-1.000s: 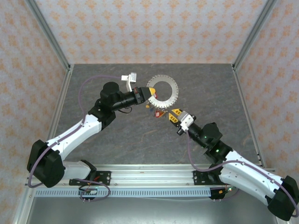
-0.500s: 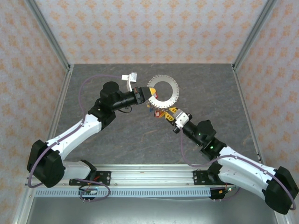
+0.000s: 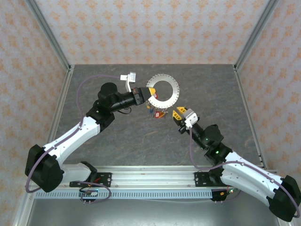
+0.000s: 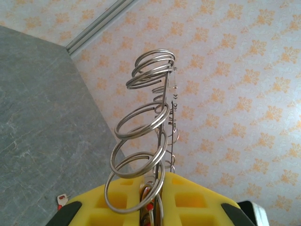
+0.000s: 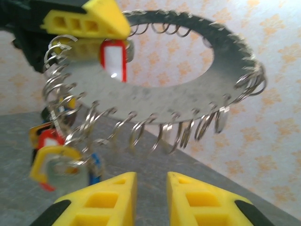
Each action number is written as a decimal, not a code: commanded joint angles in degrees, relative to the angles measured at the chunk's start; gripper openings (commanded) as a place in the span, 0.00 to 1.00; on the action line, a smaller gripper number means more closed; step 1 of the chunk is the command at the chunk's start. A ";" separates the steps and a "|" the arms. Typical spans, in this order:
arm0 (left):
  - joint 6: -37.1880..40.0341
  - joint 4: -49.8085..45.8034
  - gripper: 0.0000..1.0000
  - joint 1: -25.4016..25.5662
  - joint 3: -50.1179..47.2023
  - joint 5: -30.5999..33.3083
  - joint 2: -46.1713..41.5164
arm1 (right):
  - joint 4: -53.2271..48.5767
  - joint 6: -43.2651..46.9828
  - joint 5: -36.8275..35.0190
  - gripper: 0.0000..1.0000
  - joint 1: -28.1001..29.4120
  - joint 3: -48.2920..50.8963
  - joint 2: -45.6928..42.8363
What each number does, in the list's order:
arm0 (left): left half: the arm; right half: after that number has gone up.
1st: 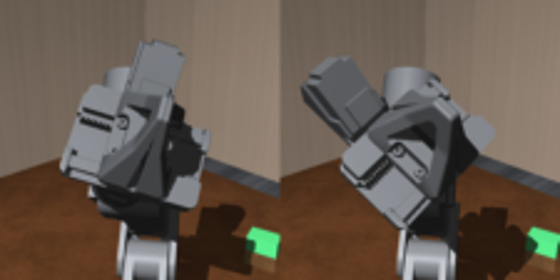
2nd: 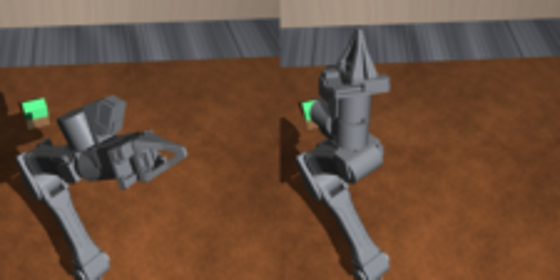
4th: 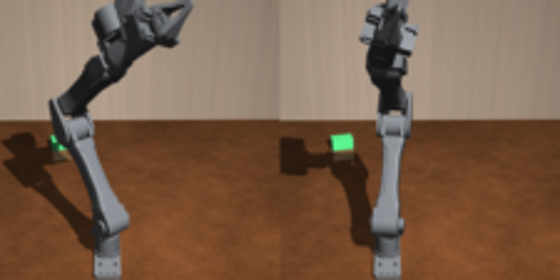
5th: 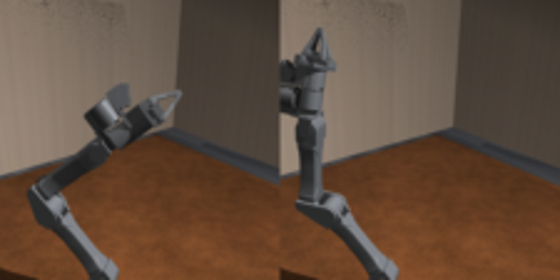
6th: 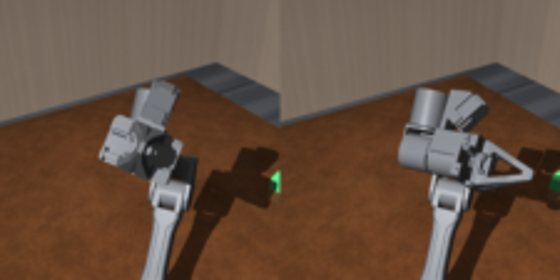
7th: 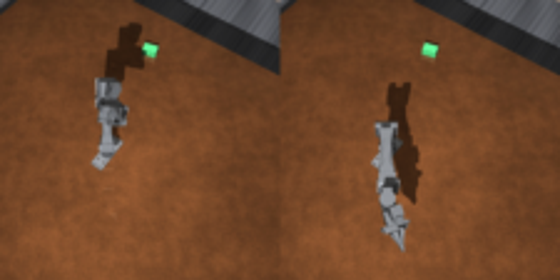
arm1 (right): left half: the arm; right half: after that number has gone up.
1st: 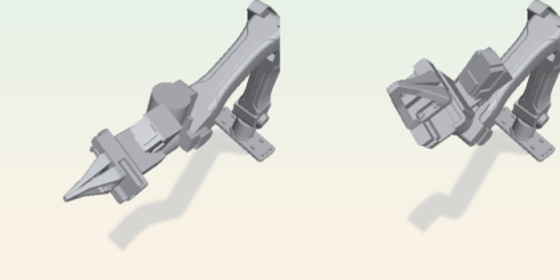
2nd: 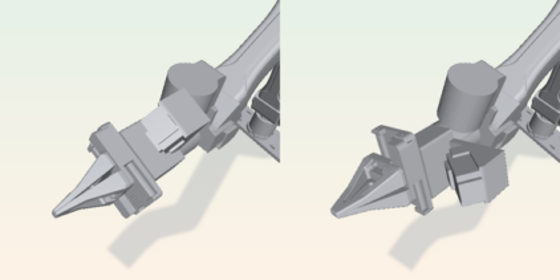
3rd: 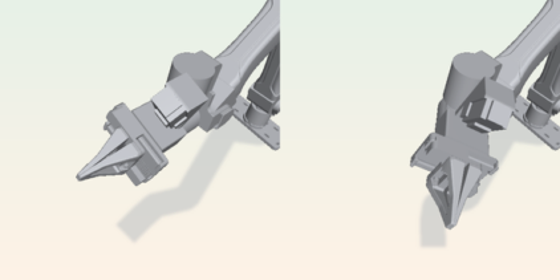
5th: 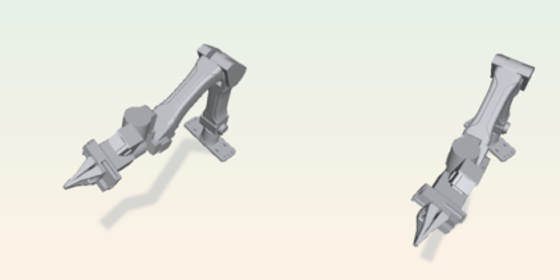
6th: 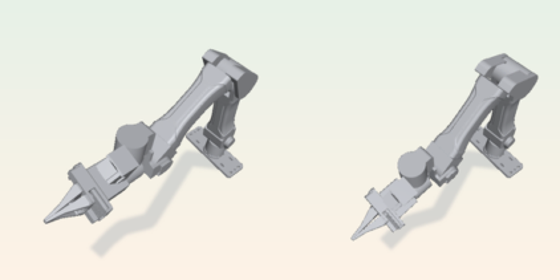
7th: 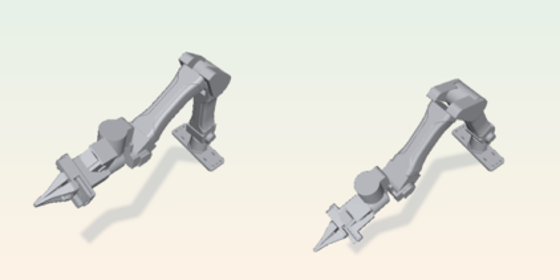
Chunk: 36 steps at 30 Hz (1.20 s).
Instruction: Put the keys on the keyring
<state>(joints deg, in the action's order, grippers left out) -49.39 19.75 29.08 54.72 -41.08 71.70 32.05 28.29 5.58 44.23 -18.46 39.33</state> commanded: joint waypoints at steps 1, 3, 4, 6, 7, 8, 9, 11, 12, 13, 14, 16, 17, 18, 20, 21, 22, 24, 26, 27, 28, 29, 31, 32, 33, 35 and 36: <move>0.90 2.32 0.00 -0.34 1.98 -0.01 -1.87 | -1.40 -3.06 5.68 0.22 0.25 1.40 -2.05; 1.04 2.00 0.00 -0.28 1.99 -0.03 -2.00 | -1.41 -2.49 7.60 0.22 0.25 1.02 -2.37; 1.05 1.90 0.00 -0.34 1.89 0.03 -2.02 | -1.15 -2.24 8.39 0.21 0.25 0.68 -2.33; 1.09 1.88 0.00 -0.31 1.81 0.03 -2.06 | 0.47 -1.46 9.69 0.20 0.25 0.23 -1.94; 1.02 1.87 0.00 -0.34 1.73 0.11 -2.03 | 1.91 -1.01 9.52 0.19 0.22 0.26 -1.53; 0.96 1.87 0.00 -0.27 1.67 0.12 -2.05 | 3.05 -0.70 9.16 0.19 0.24 0.18 -1.22; 0.97 1.80 0.00 -0.34 1.62 0.21 -2.06 | 4.14 0.25 8.92 0.18 0.25 0.02 -0.83; 0.96 1.78 0.00 -0.30 1.55 0.30 -2.13 | 4.51 2.26 8.42 0.18 0.29 -0.63 -0.08; 0.97 1.85 0.00 -0.29 1.47 0.30 -2.18 | 4.68 2.99 7.99 0.18 0.29 -0.92 0.28; 0.88 2.02 0.00 -0.34 1.40 0.39 -2.23 | 5.34 3.45 7.45 0.18 0.30 -1.05 0.69; 0.94 1.93 0.00 -0.33 1.42 0.39 -2.23 | 6.19 3.71 7.01 0.18 0.31 -1.01 1.14; 1.00 1.79 0.00 -0.29 1.42 0.30 -2.27 | 7.37 4.09 7.07 0.18 0.25 -1.22 1.82; 1.00 1.71 0.00 -0.28 1.38 0.30 -2.33 | 7.57 4.05 7.14 0.18 0.33 -1.37 1.96; 1.05 1.53 0.00 -0.33 1.41 0.27 -2.27 | 7.87 4.05 7.29 0.18 0.27 -1.55 2.14; 1.08 1.51 0.00 -0.29 1.32 0.22 -2.34 | 9.02 3.62 7.50 0.18 0.26 -1.54 2.34; 0.99 1.52 0.00 -0.30 1.32 0.21 -2.32 | 9.15 3.73 7.68 0.18 0.28 -1.65 2.50; 0.97 1.59 0.00 -0.33 1.26 0.21 -2.27 | 9.10 3.76 7.97 0.18 0.29 -1.89 2.51; 0.87 1.80 0.00 -0.29 1.14 0.24 -2.38 | 8.93 3.87 8.69 0.18 0.25 -2.18 2.67; 0.91 1.70 0.00 -0.34 1.17 0.27 -2.39 | 9.15 3.88 9.09 0.18 0.31 -2.39 2.83; 0.89 1.70 0.00 -0.30 1.16 0.29 -2.44 | 9.27 4.04 8.91 0.18 0.32 -2.45 3.11; 0.91 1.78 0.00 -0.34 1.09 0.22 -2.52 | 9.43 4.22 8.52 0.18 0.32 -2.53 3.28; 0.87 1.87 0.00 -0.31 0.97 0.28 -2.61 | 9.71 4.33 8.39 0.18 0.28 -2.56 3.39; 0.94 1.68 0.00 -0.31 0.95 0.37 -2.84 | 9.70 4.31 8.65 0.17 0.31 -2.79 3.59; 0.95 1.59 0.00 -0.31 0.96 0.39 -2.88 | 9.33 4.52 8.53 0.17 0.27 -2.96 3.64; 1.03 1.60 0.00 -0.27 0.91 0.39 -2.93 | 9.21 4.78 8.32 0.17 0.29 -2.99 3.89; 0.95 1.62 0.00 -0.30 0.92 0.39 -3.00 | 9.36 4.93 7.56 0.16 0.29 -2.91 4.24; 0.91 1.53 0.00 -0.34 1.00 0.39 -3.01 | 9.73 4.93 7.10 0.15 0.29 -2.75 4.44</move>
<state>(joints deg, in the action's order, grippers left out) -49.36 19.44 29.08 54.72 -41.08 71.26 39.09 32.34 12.88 44.23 -19.57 43.55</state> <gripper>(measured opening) 0.120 0.156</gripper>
